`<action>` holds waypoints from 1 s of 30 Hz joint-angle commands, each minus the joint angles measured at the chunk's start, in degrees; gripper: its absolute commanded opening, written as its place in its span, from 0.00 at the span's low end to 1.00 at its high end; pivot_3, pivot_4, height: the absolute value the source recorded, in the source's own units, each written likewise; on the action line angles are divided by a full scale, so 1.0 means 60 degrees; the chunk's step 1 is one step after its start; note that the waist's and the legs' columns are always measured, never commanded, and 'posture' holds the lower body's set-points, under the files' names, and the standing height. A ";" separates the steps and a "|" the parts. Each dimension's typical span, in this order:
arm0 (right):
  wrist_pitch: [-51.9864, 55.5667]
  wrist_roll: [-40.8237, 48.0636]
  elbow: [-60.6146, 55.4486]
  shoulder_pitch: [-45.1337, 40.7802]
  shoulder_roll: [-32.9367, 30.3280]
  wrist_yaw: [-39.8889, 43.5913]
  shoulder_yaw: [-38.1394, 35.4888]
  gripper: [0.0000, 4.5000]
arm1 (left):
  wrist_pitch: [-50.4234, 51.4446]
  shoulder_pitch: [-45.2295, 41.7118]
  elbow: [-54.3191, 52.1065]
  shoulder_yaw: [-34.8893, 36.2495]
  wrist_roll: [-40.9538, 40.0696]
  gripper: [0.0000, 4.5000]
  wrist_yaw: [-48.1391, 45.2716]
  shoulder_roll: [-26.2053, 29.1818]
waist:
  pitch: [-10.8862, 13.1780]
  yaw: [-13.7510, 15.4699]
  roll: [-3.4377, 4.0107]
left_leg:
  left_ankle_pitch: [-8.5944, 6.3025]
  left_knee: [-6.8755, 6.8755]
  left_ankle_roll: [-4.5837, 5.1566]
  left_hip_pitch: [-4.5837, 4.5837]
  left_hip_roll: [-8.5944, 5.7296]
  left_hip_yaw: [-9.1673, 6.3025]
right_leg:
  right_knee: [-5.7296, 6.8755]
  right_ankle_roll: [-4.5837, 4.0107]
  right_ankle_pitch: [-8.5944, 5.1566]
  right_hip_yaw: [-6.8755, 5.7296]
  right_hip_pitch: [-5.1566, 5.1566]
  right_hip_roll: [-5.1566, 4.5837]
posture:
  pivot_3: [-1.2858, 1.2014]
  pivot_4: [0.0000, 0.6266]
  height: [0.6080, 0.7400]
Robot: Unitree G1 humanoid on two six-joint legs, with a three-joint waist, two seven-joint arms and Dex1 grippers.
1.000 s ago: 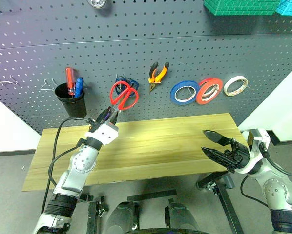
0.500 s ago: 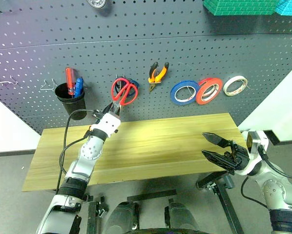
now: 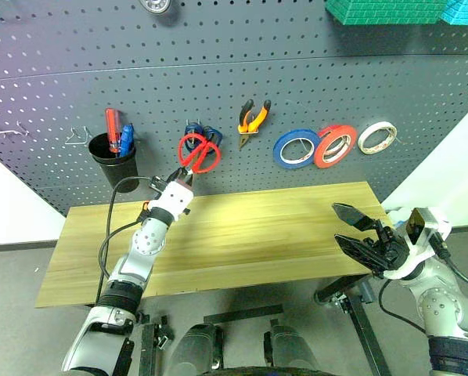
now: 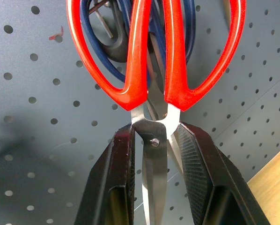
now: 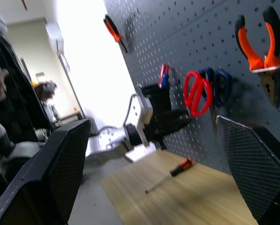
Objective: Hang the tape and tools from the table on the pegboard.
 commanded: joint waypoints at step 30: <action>-0.0718 -0.1473 0.1072 -0.0575 -0.0240 0.0884 0.0623 1.00 | 0.3629 0.2470 -0.1613 0.1699 -0.2476 0.99 -0.1021 0.0032 | -0.0007 -0.0194 0.0011 | -0.0002 0.0010 -0.0004 0.0010 0.0000 0.0002 | 0.0026 -0.0002 0.0000 0.0007 -0.0003 -0.0004 | 0.47 0.15 0.87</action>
